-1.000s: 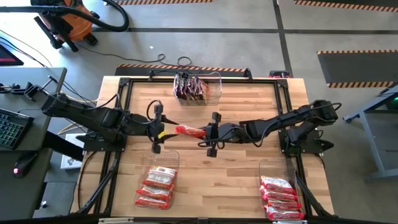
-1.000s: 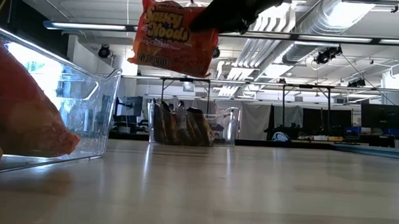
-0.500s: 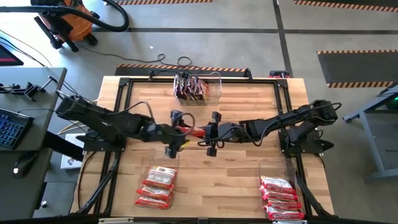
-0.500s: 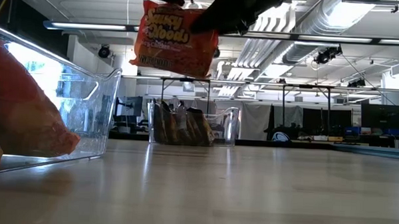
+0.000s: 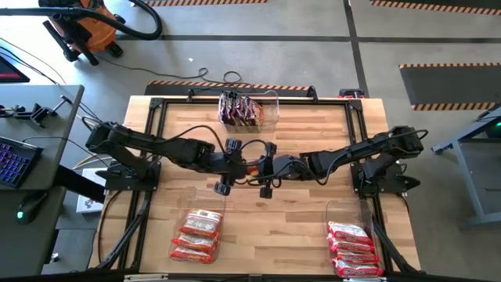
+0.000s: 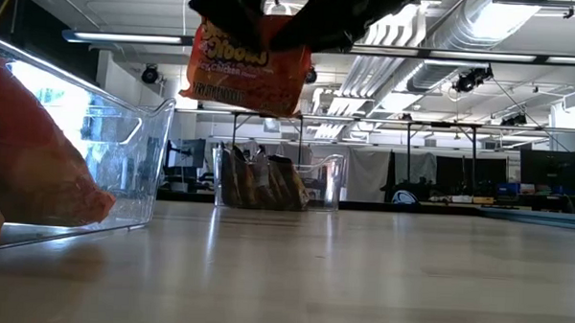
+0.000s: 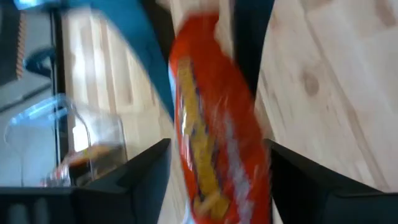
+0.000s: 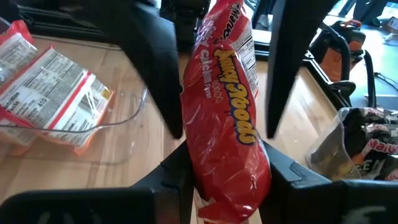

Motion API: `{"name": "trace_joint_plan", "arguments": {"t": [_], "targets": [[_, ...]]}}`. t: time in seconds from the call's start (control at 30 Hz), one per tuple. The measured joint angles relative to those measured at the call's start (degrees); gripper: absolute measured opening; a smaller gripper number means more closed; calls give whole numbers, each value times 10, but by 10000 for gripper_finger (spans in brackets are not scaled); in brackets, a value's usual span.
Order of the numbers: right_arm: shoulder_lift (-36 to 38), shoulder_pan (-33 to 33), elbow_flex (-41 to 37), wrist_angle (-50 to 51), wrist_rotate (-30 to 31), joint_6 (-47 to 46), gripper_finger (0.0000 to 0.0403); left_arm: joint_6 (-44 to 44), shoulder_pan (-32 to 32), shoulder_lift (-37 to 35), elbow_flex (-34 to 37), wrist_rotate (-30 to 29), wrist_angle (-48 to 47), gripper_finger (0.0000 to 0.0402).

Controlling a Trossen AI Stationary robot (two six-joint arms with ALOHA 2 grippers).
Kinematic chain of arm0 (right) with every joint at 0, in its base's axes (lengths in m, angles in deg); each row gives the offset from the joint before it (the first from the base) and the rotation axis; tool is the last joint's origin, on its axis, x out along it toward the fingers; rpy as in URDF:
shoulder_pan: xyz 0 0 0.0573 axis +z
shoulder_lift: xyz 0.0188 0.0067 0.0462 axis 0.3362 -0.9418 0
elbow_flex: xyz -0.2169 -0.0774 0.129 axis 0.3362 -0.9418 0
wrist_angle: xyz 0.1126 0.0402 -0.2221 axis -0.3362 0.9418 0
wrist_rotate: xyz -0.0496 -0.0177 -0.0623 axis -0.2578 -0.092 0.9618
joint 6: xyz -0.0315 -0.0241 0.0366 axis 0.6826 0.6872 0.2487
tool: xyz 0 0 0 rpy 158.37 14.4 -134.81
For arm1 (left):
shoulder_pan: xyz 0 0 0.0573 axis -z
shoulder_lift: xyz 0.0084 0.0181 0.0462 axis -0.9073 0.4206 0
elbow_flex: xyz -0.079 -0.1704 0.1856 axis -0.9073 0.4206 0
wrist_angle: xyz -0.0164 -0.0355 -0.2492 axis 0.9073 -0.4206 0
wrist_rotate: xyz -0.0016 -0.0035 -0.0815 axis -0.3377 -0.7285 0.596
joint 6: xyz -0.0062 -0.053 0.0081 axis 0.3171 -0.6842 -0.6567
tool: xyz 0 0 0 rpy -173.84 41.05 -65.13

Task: Sort Maruchan noodles
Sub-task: Put the orange noodle pack into the bottom left transparent bin

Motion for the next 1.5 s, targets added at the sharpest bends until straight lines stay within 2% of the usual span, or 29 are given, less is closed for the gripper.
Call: {"name": "trace_joint_plan", "arguments": {"t": [0.3, 0.43, 0.57, 0.67, 0.83, 0.97, 1.1, 1.23, 1.5], "targets": [[0, 0, 0, -7, 5, 3, 100, -15, -5, -5, 0, 1, -35, 131], [0, 2, 0, -7, 20, 6, 126, 1, 1, -6, 0, -2, -36, 90], [2, 13, 0, -12, 54, 25, 173, 14, 14, -19, 0, -4, -55, 81], [15, 29, 0, -2, 87, 46, 197, -9, 31, -40, 0, -4, -89, 81], [57, 63, 1, 67, 170, 57, 203, -90, 96, -89, 0, 25, -162, 80], [88, 88, 1, 140, 203, 16, 199, -172, 176, -126, 6, 31, -198, 80], [94, 113, 1, 199, 243, -35, 177, -252, 257, -162, 55, 21, -192, 80], [87, 130, -1, 217, 261, -58, 148, -299, 307, -195, 145, -32, -139, 80], [87, 133, -17, 204, 259, -61, 114, -286, 307, -260, 316, -52, 35, 80]]}}
